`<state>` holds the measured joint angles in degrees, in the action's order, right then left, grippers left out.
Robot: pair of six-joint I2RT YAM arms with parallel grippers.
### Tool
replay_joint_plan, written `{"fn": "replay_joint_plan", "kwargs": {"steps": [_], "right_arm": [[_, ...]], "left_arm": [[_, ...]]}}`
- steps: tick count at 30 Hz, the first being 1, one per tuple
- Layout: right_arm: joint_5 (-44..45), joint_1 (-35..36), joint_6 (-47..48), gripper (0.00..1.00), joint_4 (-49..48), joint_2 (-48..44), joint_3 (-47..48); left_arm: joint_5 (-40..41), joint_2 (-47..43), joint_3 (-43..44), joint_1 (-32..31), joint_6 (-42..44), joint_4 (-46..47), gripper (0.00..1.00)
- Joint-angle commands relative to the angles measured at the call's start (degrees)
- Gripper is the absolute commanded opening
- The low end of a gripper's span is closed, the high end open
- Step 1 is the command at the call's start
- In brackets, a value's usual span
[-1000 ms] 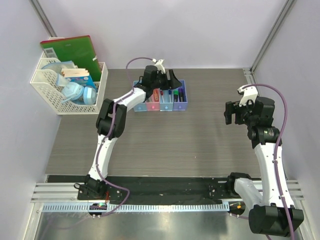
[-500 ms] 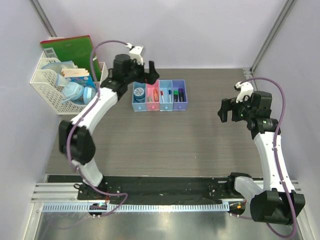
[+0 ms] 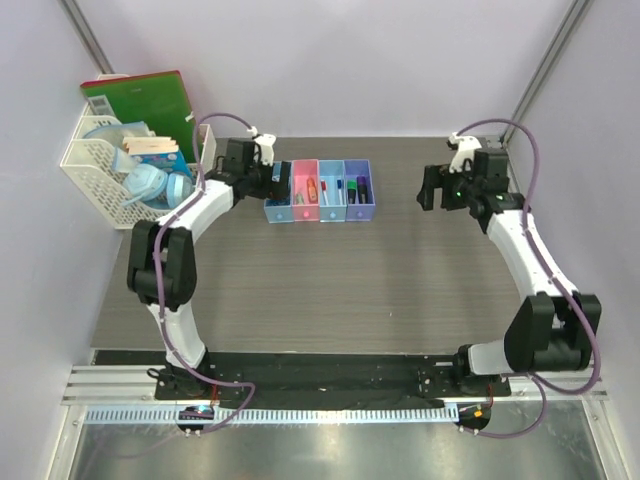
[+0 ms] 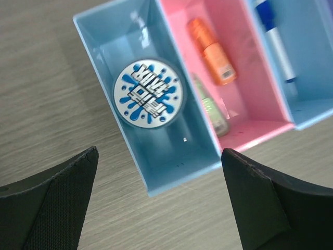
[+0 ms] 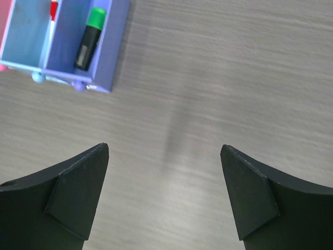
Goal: Sort the stationery into containers
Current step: Move the storage box to the center of the board.
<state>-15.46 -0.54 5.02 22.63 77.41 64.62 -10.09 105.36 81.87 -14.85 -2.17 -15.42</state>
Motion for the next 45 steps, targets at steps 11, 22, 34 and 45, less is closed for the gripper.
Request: {"fn": "replay_joint_plan", "kwargs": {"steps": [11,22,34,45], "right_arm": [[9.0,7.0,-4.9,0.92,-12.0,27.7,20.6],[9.7,9.4,-6.9,0.90,-13.1,41.4,31.0],[12.2,14.2,-6.4,0.90,-13.4,47.1,33.1],[17.1,16.1,-5.5,0.90,-12.6,44.3,32.3]], "left_arm": [[6.8,11.8,14.7,-0.6,3.6,-1.5,1.00],[7.8,17.2,19.1,-1.7,5.0,-1.9,1.00],[7.5,18.8,19.9,-2.5,5.0,-2.3,1.00],[7.5,19.5,17.7,-3.5,4.9,-1.7,1.00]]}}
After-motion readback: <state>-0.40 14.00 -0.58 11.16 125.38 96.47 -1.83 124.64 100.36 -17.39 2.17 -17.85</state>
